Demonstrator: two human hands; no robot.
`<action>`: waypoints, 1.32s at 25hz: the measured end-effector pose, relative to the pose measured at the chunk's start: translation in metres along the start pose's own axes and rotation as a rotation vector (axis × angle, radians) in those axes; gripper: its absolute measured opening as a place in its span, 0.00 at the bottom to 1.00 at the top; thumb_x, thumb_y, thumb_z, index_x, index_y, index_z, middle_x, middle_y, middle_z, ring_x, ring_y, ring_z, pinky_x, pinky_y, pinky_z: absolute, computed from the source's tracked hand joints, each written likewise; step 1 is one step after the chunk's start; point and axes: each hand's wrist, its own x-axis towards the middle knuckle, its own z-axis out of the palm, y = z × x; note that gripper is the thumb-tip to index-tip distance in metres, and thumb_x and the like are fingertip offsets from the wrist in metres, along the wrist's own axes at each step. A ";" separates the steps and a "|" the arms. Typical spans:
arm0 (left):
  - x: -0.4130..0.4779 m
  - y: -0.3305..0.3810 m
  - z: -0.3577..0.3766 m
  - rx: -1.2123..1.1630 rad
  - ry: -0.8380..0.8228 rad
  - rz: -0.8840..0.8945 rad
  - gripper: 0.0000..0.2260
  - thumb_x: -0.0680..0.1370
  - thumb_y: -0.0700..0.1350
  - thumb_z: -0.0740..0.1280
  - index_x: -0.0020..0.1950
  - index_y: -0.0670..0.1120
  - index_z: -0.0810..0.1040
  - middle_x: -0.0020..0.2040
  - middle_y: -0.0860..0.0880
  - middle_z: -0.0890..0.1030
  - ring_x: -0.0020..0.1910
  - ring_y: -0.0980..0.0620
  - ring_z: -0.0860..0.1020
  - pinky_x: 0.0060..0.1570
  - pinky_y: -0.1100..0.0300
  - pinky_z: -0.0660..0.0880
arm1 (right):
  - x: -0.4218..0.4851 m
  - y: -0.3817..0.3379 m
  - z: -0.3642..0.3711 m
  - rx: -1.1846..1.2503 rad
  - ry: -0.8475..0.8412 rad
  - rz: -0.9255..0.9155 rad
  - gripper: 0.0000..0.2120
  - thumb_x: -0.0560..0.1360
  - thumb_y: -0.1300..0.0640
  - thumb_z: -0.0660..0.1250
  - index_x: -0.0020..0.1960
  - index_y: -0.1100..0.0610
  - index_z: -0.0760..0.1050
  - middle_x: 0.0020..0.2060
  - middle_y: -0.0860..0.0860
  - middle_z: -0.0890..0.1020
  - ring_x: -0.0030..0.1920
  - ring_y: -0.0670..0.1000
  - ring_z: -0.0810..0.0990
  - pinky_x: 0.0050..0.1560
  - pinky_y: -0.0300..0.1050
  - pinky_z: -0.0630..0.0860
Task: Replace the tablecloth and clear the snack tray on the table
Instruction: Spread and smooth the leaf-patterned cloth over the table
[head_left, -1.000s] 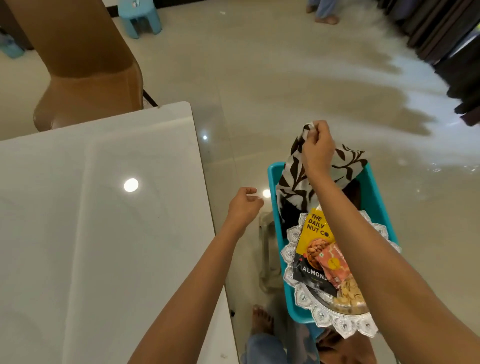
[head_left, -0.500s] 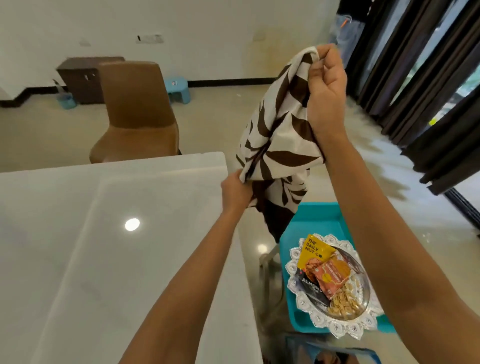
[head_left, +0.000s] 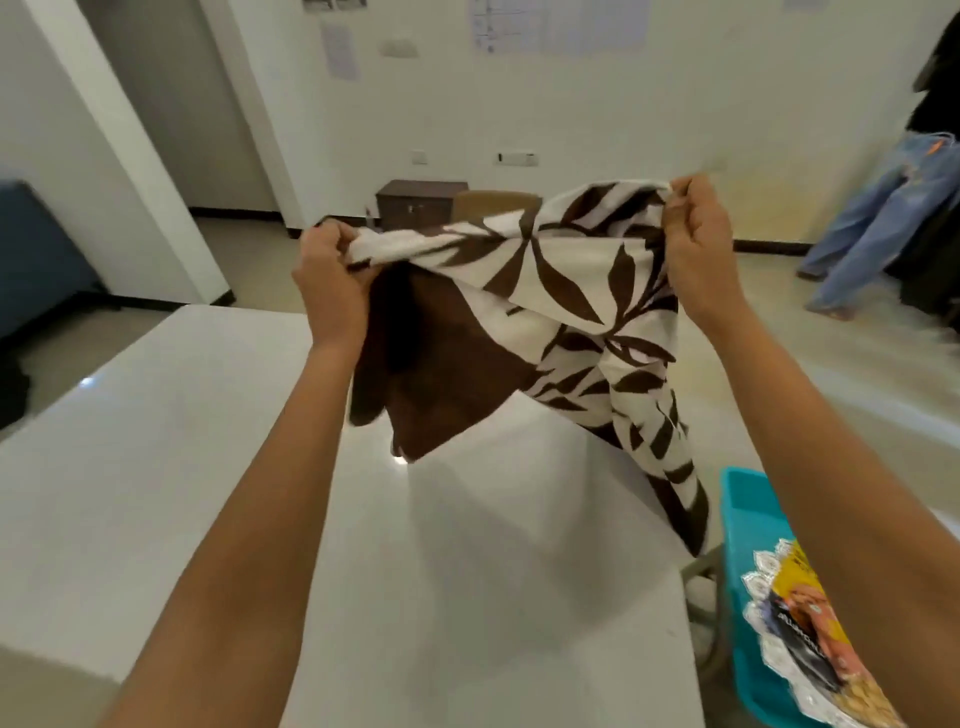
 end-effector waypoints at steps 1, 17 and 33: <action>-0.012 -0.026 -0.026 0.132 -0.172 0.060 0.09 0.71 0.44 0.74 0.46 0.42 0.78 0.44 0.46 0.77 0.43 0.53 0.71 0.42 0.66 0.67 | -0.015 0.006 0.016 -0.087 -0.096 0.027 0.06 0.82 0.57 0.55 0.46 0.53 0.66 0.36 0.45 0.70 0.35 0.39 0.69 0.41 0.41 0.66; -0.101 -0.208 -0.211 0.682 -0.216 -0.337 0.08 0.81 0.46 0.56 0.51 0.42 0.70 0.44 0.39 0.75 0.41 0.37 0.75 0.37 0.49 0.72 | -0.135 0.031 0.158 -0.671 -0.781 0.378 0.04 0.73 0.62 0.64 0.42 0.55 0.76 0.44 0.56 0.82 0.44 0.56 0.76 0.43 0.46 0.72; -0.241 -0.157 -0.010 0.368 -0.941 -0.804 0.59 0.61 0.80 0.58 0.78 0.42 0.48 0.77 0.38 0.51 0.76 0.37 0.51 0.71 0.36 0.52 | -0.146 0.067 0.295 0.406 -0.956 1.024 0.14 0.77 0.53 0.67 0.57 0.61 0.77 0.51 0.58 0.83 0.51 0.56 0.83 0.53 0.51 0.80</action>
